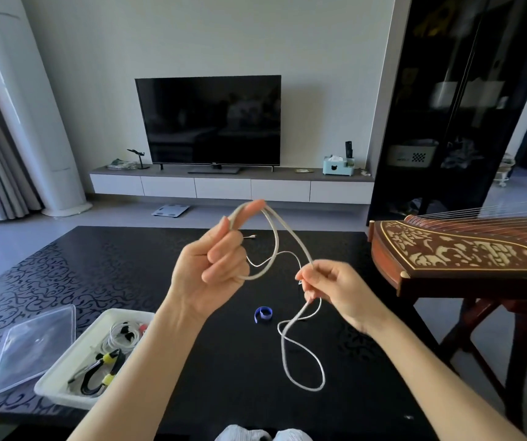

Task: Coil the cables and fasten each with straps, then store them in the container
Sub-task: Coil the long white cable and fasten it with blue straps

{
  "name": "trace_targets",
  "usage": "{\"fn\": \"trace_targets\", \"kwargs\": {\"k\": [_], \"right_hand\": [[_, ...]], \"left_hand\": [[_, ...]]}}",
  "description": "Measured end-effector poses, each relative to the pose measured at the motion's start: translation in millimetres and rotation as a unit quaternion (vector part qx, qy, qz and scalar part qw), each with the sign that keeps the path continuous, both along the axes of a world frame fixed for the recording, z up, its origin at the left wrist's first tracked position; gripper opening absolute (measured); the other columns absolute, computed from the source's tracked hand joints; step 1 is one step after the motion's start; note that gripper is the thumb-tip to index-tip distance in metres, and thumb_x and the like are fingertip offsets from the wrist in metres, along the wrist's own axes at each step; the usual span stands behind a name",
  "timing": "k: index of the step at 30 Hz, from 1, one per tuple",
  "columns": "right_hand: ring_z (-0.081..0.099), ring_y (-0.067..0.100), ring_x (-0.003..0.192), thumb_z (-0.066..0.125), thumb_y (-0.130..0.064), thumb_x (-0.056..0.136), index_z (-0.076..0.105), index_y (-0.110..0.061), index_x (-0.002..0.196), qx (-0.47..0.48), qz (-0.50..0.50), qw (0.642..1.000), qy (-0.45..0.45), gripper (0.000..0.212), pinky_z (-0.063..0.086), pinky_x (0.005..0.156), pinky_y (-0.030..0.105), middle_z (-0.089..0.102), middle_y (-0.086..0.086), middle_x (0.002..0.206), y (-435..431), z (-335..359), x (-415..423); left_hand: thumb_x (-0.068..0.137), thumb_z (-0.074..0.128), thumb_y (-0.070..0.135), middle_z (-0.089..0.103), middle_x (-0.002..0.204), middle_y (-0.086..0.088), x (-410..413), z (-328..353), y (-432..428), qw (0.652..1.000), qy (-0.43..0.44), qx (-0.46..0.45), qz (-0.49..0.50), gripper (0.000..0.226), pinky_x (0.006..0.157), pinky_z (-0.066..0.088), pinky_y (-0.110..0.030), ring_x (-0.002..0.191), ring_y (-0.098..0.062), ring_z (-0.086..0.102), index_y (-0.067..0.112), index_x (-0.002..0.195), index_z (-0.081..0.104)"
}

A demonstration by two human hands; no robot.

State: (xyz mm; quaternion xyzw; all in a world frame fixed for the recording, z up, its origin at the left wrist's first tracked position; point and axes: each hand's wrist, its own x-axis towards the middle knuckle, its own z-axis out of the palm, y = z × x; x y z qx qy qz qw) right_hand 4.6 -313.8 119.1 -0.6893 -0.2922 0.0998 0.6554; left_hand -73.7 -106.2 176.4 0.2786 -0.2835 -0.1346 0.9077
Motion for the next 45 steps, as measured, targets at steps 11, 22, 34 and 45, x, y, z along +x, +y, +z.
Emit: {"fn": "trace_targets", "kwargs": {"k": [11,22,34,45], "right_hand": [[0.058,-0.004,0.062,0.062,-0.017,0.091,0.073,-0.015,0.082,-0.163,-0.173,0.943,-0.233,0.014,0.040,0.058,0.008,0.057,-0.024,0.055,26,-37,-32],[0.059,0.006,0.059,0.049,-0.039,0.087,0.072,-0.021,0.077,-0.257,-0.109,0.823,-0.494,0.031,0.048,0.055,0.024,0.065,-0.009,0.065,15,21,-53],[0.061,-0.002,0.081,0.062,-0.010,0.089,0.068,-0.024,0.092,-0.128,-0.067,0.945,-0.293,0.015,0.046,0.073,0.012,0.065,-0.019,0.082,3,73,-3],[0.048,0.011,0.053,0.052,-0.014,0.095,0.065,-0.011,0.097,0.023,-0.115,0.993,-0.021,0.013,0.041,0.054,0.021,0.059,0.000,0.062,14,-31,-14]], "left_hand": [[0.097,0.035,0.021,0.060,0.058,0.002,15,18,3,0.959,0.056,0.104,0.259,0.033,0.038,0.038,-0.013,0.035,-0.005,0.045,0.013,0.125,0.050],[0.103,0.032,0.018,0.073,0.085,-0.013,16,2,-28,0.798,-0.054,0.481,0.360,0.023,0.066,0.059,-0.031,0.072,-0.024,0.072,0.021,0.121,0.045],[0.094,0.041,0.020,0.026,0.043,0.006,-2,-23,-13,0.967,0.046,0.234,0.093,0.039,0.039,0.030,-0.017,0.032,-0.005,0.026,-0.001,0.121,0.059],[0.101,0.028,0.019,0.040,0.048,0.008,18,13,-8,0.988,0.044,-0.024,0.146,0.032,0.038,0.025,-0.015,0.036,-0.004,0.032,0.006,0.105,0.056]]}}
